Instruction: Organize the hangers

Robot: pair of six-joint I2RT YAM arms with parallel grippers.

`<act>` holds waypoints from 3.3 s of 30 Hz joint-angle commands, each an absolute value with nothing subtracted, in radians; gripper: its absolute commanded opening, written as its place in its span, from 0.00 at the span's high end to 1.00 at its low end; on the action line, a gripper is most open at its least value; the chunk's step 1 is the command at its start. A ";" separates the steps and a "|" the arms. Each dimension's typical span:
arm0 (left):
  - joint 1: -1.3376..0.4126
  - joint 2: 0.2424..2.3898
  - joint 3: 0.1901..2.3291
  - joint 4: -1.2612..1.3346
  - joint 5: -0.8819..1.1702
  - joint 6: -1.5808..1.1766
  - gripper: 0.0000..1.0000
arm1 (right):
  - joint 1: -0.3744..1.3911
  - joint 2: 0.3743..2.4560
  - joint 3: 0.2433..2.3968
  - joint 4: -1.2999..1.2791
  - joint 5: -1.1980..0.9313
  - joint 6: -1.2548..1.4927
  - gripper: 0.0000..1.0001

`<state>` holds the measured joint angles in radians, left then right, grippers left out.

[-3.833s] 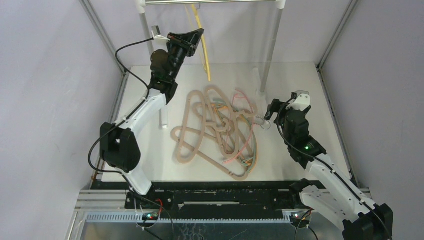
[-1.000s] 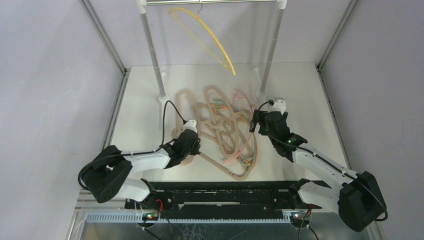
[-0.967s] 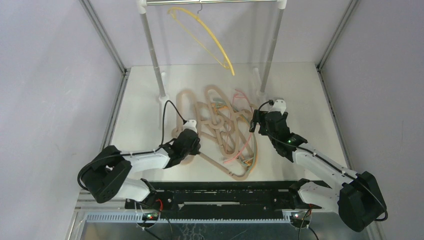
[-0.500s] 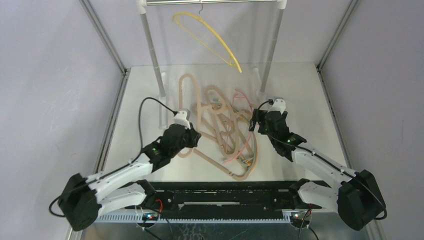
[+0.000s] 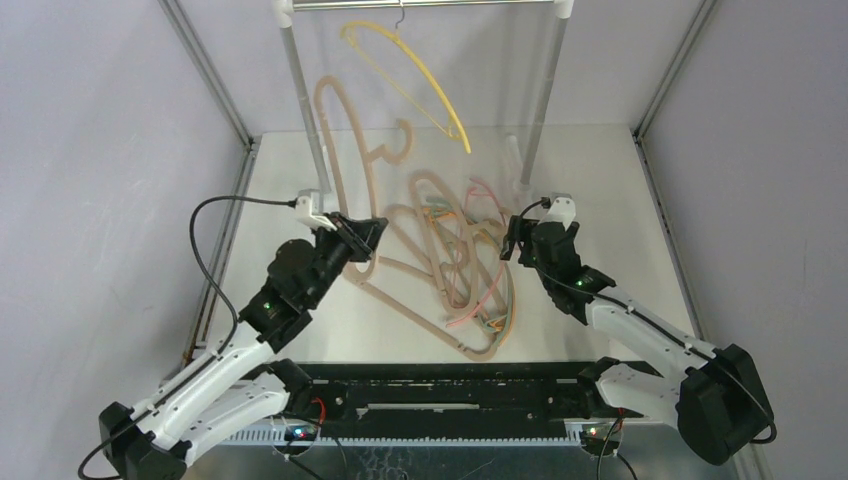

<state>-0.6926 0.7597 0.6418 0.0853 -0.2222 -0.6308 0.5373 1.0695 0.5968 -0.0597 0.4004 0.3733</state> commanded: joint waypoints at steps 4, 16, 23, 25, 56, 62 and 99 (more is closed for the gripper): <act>-0.557 0.783 0.743 0.285 -0.073 -0.740 1.00 | 0.541 1.028 0.603 -0.068 0.436 0.390 0.00; -0.392 1.031 0.941 0.506 0.130 -0.909 1.00 | 0.540 1.004 0.601 -0.067 0.450 0.381 0.00; -0.352 1.176 1.058 0.591 0.152 -1.004 1.00 | 0.533 0.997 0.602 -0.078 0.456 0.373 0.00; -0.348 1.216 1.082 0.622 0.153 -1.033 1.00 | 0.530 0.995 0.602 -0.077 0.456 0.366 0.00; -0.276 1.480 1.201 0.634 0.100 -1.180 0.42 | 0.483 1.030 0.616 -0.101 0.431 0.342 0.00; -0.277 1.356 1.112 0.604 0.138 -0.975 0.18 | 0.483 1.026 0.598 -0.084 0.427 0.354 0.00; -0.955 1.625 0.973 0.131 -0.207 -0.647 0.39 | 0.443 0.976 0.590 -0.103 0.451 0.387 0.00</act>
